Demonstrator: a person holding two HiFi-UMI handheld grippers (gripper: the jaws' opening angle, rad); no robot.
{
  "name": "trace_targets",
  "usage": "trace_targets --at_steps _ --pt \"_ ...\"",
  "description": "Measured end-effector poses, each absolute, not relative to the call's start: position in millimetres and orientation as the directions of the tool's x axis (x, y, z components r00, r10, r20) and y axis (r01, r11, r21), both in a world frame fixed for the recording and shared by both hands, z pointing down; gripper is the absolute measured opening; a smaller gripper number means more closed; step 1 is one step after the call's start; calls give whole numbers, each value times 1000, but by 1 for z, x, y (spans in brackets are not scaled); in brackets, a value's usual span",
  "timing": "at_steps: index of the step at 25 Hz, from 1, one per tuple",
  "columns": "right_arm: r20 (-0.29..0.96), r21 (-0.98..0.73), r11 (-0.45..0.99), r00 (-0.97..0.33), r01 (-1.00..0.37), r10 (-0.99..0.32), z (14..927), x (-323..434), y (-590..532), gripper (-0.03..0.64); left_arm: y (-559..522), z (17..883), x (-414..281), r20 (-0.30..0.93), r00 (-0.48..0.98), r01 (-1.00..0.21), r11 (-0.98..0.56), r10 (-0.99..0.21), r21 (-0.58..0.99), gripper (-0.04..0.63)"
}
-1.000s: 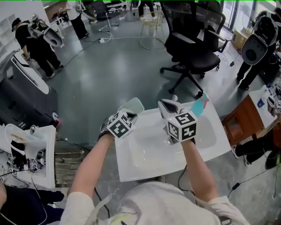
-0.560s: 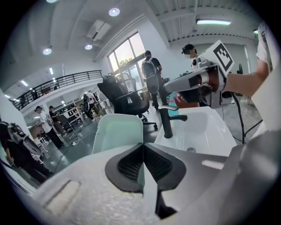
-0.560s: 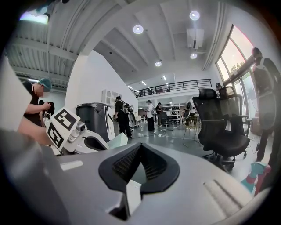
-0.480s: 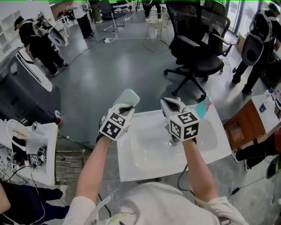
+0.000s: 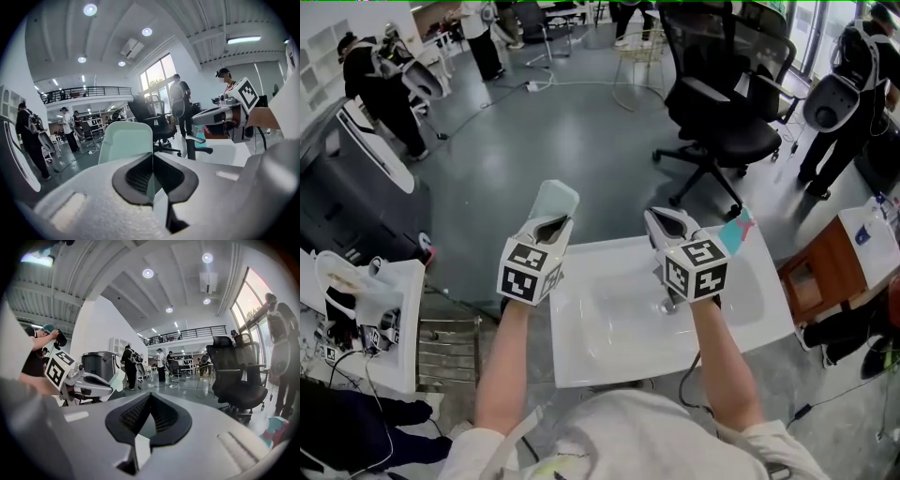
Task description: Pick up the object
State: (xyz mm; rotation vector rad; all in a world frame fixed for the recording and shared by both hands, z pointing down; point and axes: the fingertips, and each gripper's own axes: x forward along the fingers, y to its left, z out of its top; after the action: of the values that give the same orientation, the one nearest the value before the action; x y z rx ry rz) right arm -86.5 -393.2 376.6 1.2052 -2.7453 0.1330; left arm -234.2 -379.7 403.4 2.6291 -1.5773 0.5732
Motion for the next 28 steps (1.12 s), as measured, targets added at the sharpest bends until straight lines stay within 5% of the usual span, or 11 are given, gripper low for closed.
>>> trace_targets --at_steps 11,28 --pt "151 -29 665 -661 -746 -735 375 -82 -394 3 -367 378 -251 198 336 -920 -366 -921 -139 11" --pt "145 -34 668 -665 -743 -732 375 -77 -390 3 -361 381 -254 182 309 -934 -334 -933 -127 11"
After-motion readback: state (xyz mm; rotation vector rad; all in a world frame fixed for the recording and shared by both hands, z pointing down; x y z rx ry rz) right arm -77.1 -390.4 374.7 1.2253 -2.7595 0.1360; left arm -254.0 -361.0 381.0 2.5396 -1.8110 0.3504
